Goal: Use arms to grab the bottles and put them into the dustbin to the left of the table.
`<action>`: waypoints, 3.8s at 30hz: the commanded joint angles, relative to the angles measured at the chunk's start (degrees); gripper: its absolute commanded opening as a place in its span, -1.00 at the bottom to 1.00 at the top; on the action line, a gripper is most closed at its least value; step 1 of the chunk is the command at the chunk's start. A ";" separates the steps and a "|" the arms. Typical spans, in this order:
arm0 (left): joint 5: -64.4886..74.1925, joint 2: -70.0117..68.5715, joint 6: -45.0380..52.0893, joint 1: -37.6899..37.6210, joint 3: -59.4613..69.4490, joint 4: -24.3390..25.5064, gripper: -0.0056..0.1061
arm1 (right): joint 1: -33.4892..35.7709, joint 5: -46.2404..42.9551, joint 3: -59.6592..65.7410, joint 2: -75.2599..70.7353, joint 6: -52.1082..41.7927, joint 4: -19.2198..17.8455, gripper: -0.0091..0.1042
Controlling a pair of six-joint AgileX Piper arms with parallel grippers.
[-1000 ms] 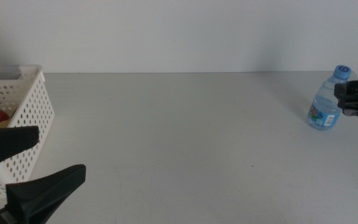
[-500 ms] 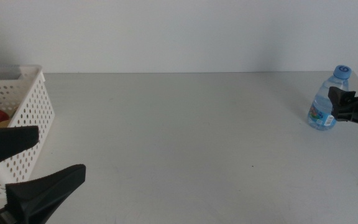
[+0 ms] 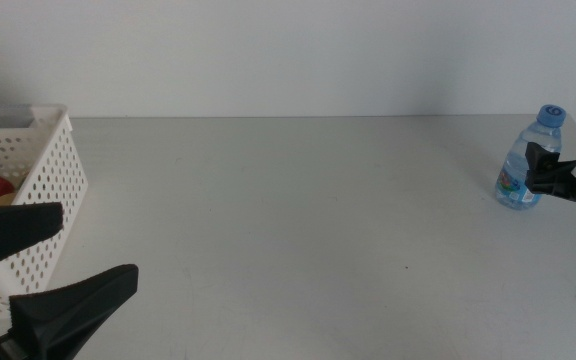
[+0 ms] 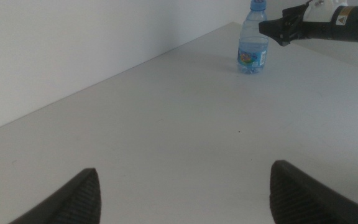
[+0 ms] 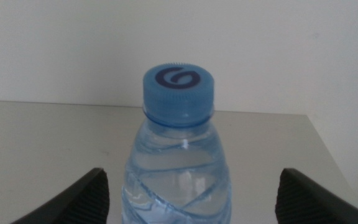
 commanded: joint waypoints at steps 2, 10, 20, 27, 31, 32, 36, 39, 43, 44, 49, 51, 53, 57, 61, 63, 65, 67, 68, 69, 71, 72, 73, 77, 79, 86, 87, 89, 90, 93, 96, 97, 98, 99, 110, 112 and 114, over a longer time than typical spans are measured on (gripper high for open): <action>-0.78 2.21 4.72 2.73 -5.31 -6.05 -0.93 | -0.44 -5.21 -3.99 0.35 -0.96 -1.92 0.54; -0.78 2.21 4.72 2.73 -5.31 -6.05 -0.93 | -0.49 -3.04 -11.46 6.58 0.76 -1.87 0.56; -0.78 2.21 4.72 2.73 -5.31 -6.05 -0.93 | -0.32 -0.20 -14.50 9.14 4.70 -3.88 -0.38; -0.78 2.21 4.72 2.73 -5.31 -6.05 -0.93 | 3.48 1.93 -14.77 2.11 15.67 -18.17 -0.86; -0.78 2.21 4.72 2.73 -5.31 -6.05 -0.93 | 7.66 1.97 -17.17 -1.32 24.18 -26.72 -0.86; -0.78 2.21 4.72 2.73 -5.31 -6.05 -0.93 | 8.94 2.02 -18.57 -1.30 26.37 -29.46 -0.86; -0.78 2.21 4.72 2.73 -5.31 -6.05 -0.93 | 15.22 2.40 -25.00 -0.57 34.75 -41.18 -0.86; -0.78 2.21 4.72 2.73 -5.31 -6.05 -0.93 | 20.33 2.40 -30.11 1.07 39.25 -46.68 -0.86; -0.78 2.21 4.72 2.73 -5.31 -6.05 -0.93 | 26.69 2.50 -37.56 4.90 41.83 -50.44 -0.86; -0.78 2.21 4.72 2.73 -5.31 -6.05 -0.93 | 28.10 2.50 -39.48 6.22 42.07 -51.11 -0.86; -0.78 2.21 4.72 2.73 -5.31 -6.05 -0.93 | 33.27 3.26 -47.83 13.26 44.34 -51.87 -0.86; -0.78 2.21 4.72 2.73 -5.31 -6.05 -0.93 | 35.07 4.87 -50.85 16.09 44.87 -51.87 -0.86; -0.78 2.21 4.72 2.73 -5.31 -6.05 -0.93 | 36.45 6.10 -53.24 18.47 44.87 -52.05 -0.86; -0.78 2.21 4.72 2.73 -5.31 -6.05 -0.93 | 37.96 7.02 -56.54 22.37 44.87 -52.38 -0.86; -0.78 2.21 4.72 2.73 -5.31 -6.05 -0.93 | 38.17 7.46 -57.01 24.51 44.87 -52.33 -0.86; -0.78 2.21 4.72 2.73 -5.31 -6.05 -0.93 | 38.17 8.71 -57.01 25.10 44.71 -52.26 -0.86; -0.78 2.21 4.72 2.73 -5.31 -6.05 -0.93 | 38.17 9.62 -57.01 25.55 44.65 -52.32 -0.86; -0.78 2.21 4.72 2.73 -5.31 -6.05 -0.93 | 38.17 10.43 -56.95 25.82 44.71 -52.69 -0.83; -0.78 2.21 4.72 2.73 -5.31 -6.05 -0.93 | 38.17 10.68 -56.95 25.90 44.71 -52.96 -0.79; -0.78 2.21 4.72 2.73 -5.31 -6.05 -0.93 | 38.17 10.80 -56.95 25.89 44.71 -53.11 -0.74; -0.78 2.21 4.72 2.73 -5.31 -6.05 -0.93 | 38.17 10.80 -56.95 25.89 44.71 -53.11 -0.53; -0.78 2.21 4.72 2.73 -5.31 -6.05 -0.93 | 38.17 10.85 -56.95 25.89 44.71 -53.11 -0.42; -0.78 2.21 4.72 2.73 -5.31 -6.05 -0.93 | 38.17 10.85 -56.95 25.89 44.71 -53.11 -0.33; -0.78 2.21 4.72 2.73 -5.31 -6.05 -0.93 | 38.17 11.92 -56.95 25.00 44.71 -53.01 0.38; -0.78 2.21 4.72 2.73 -5.31 -6.05 -0.93 | 38.17 12.81 -56.95 24.14 44.89 -52.91 0.59; -0.78 2.21 4.72 2.73 -5.31 -6.05 -0.93 | 38.17 18.61 -52.45 15.72 48.28 -51.25 0.78; -0.78 2.21 4.72 2.73 -5.31 -6.05 -0.93 | 38.17 19.84 -50.85 13.64 47.95 -50.12 0.77; -0.78 2.21 4.72 2.73 -5.31 -6.05 -0.93 | 38.17 21.29 -47.55 9.39 47.14 -46.98 0.72; -0.78 2.21 4.72 2.73 -5.31 -6.05 -0.93 | 38.17 21.64 -45.57 6.84 46.56 -45.51 0.70; -0.78 2.21 4.72 2.73 -5.31 -6.05 -0.93 | 38.05 21.64 -39.73 -0.87 43.84 -42.75 0.57; -0.78 2.21 4.72 2.73 -5.31 -6.05 -0.93 | 38.05 21.87 -35.30 -9.68 41.35 -40.62 0.44; -0.78 2.21 4.72 2.73 -5.31 -6.05 -0.93 | 38.05 22.15 -34.00 -12.60 41.10 -40.34 0.39; -0.78 2.21 4.72 2.73 -5.31 -6.05 -0.93 | 38.05 23.00 -32.80 -15.61 41.09 -40.10 0.35; -0.78 2.21 4.72 2.73 -5.31 -6.05 -0.93 | 38.20 24.23 -31.95 -17.92 41.09 -39.60 0.31; -0.78 2.21 4.72 2.73 -5.31 -6.05 -0.93 | 44.62 57.71 -27.10 -38.60 16.60 -19.83 0.19; -0.78 2.21 4.72 2.73 -5.31 -6.05 -0.93 | 45.69 64.40 -27.10 -40.48 14.35 -16.09 0.19; -0.78 2.21 4.72 2.73 -5.31 -6.05 -0.93 | 45.93 70.21 -27.10 -42.30 12.70 -13.15 0.19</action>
